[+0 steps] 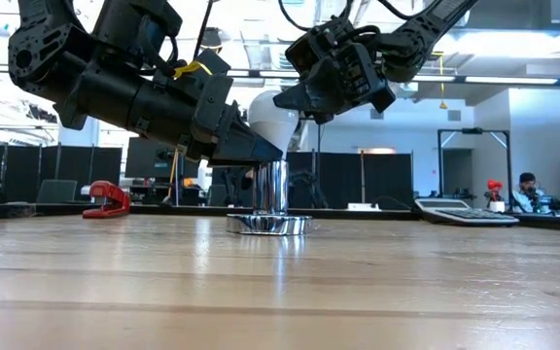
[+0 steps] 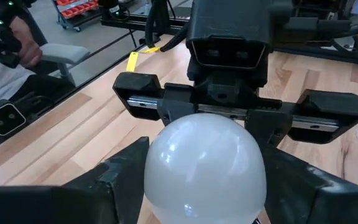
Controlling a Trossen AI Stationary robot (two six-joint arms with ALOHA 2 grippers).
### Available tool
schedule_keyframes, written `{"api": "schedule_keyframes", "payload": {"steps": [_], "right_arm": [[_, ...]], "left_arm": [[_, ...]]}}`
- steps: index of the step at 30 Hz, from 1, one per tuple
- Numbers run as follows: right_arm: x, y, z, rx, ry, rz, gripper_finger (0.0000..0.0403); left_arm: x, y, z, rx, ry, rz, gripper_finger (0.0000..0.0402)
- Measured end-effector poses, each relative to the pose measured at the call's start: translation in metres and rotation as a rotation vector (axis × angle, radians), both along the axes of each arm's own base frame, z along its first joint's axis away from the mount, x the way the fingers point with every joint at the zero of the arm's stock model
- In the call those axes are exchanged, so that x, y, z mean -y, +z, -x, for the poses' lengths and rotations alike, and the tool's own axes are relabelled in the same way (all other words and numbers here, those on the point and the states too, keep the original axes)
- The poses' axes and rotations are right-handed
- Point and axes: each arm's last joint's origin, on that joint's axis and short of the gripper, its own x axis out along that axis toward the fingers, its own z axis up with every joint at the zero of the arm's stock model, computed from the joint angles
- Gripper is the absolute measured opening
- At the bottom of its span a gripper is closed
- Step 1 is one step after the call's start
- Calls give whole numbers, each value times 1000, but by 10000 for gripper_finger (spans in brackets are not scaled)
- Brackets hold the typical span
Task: Screw lightbulb
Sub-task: Insert the lightbulb into the silver lamp socket
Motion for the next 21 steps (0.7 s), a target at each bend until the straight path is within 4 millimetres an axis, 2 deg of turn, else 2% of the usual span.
{"api": "schedule_keyframes", "payload": {"steps": [2, 9, 21], "right_arm": [[-1, 0, 0, -9, -11, 2, 259], [-5, 0, -2, -55, -66, -37, 257], [-15, -3, 2, -120, -177, -55, 256]], "left_arm": [[0, 0, 0, 1, 1, 2, 122], [1, 8, 2, 8, -8, -8, 191], [-1, 42, 23, -105, -15, -30, 202]]}}
